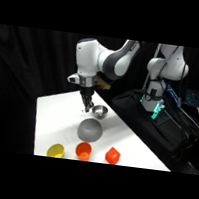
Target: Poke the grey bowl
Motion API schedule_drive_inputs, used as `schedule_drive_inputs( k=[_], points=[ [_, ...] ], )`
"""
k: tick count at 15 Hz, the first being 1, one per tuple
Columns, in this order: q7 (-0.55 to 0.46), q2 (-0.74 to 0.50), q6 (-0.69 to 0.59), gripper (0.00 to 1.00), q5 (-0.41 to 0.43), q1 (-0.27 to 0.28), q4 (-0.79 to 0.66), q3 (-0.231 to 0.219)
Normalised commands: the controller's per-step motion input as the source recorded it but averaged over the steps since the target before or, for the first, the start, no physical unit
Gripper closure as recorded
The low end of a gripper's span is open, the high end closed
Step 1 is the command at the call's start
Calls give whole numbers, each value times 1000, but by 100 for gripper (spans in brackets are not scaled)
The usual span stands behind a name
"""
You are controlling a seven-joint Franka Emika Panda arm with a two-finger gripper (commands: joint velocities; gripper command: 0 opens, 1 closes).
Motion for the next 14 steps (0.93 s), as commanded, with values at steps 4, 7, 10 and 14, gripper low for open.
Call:
schedule_drive_inputs(
  k=[4,7,10,14],
  points=[
    [-159,175,295,100,106,-56,-3,69],
    [-164,185,289,100,82,-68,10,67],
    [-159,159,277,100,118,-83,13,95],
    [-142,132,245,100,127,-90,25,106]
  ],
)
